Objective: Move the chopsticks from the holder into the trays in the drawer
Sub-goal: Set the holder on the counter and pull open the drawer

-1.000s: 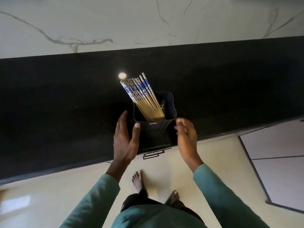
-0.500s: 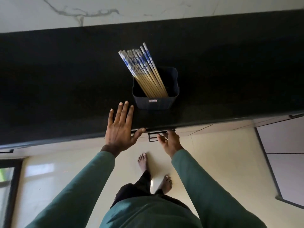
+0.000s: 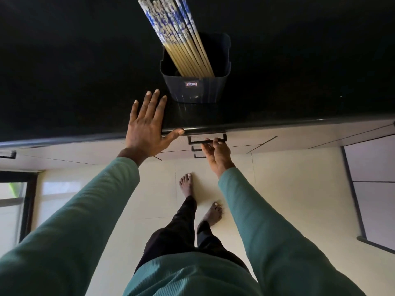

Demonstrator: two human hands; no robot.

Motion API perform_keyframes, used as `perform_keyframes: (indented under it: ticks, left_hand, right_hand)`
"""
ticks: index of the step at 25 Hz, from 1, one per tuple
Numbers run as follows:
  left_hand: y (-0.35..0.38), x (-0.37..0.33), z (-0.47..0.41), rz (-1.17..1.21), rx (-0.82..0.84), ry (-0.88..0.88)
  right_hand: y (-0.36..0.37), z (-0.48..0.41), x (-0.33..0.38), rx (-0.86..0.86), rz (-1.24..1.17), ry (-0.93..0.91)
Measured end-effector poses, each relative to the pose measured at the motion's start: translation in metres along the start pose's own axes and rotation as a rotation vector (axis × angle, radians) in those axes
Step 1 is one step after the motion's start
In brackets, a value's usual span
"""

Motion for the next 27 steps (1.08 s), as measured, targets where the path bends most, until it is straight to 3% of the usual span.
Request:
perform_keyframes:
  ticks: [27]
  left_hand:
    - [0.000,0.002,-0.001,-0.024,-0.013,-0.010]
  right_hand:
    - [-0.046,0.024,-0.024,-0.080,0.049,0.023]
Point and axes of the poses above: each hand's wrist, its own z-axis away from the middle knuckle, its own y-axis out of the palm, x = y × z, the point moved 2 cm from there along -z, towards the middle knuckle, and after that the axes turned 5 degrees about x, right-handed, at the moved point
